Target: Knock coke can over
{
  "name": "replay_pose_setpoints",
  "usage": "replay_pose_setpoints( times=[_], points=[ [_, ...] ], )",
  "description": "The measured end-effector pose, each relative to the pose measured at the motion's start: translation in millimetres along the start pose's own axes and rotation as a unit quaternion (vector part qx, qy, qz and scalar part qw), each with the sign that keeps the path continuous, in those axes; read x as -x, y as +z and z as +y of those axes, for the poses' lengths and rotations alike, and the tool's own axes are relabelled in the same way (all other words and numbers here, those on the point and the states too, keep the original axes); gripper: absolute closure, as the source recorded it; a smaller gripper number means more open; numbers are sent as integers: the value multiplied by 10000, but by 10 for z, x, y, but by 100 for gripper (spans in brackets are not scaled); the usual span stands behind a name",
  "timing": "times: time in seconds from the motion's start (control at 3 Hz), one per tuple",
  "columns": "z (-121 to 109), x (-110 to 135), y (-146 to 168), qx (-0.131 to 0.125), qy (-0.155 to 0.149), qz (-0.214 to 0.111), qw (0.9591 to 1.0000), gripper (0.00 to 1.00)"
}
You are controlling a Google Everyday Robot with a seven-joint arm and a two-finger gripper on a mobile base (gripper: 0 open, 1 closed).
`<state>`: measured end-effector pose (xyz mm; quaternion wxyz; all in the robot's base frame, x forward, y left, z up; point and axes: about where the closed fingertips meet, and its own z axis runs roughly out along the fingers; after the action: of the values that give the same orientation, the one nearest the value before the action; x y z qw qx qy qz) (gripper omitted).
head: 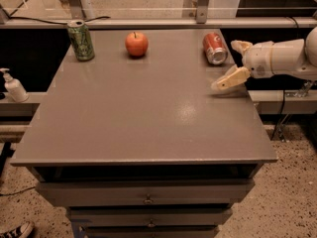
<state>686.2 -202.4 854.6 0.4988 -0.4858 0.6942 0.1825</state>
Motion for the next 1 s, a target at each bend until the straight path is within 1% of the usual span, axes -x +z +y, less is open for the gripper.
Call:
replay_pose_setpoints(
  times=[0.33, 0.67, 1.0],
  points=[
    [27, 155, -250, -46, -30, -108, 9999, 0],
    [290, 463, -597, 114, -152, -339, 9992, 0],
    [713, 833, -924, 500, -300, -612, 9964, 0]
  ],
)
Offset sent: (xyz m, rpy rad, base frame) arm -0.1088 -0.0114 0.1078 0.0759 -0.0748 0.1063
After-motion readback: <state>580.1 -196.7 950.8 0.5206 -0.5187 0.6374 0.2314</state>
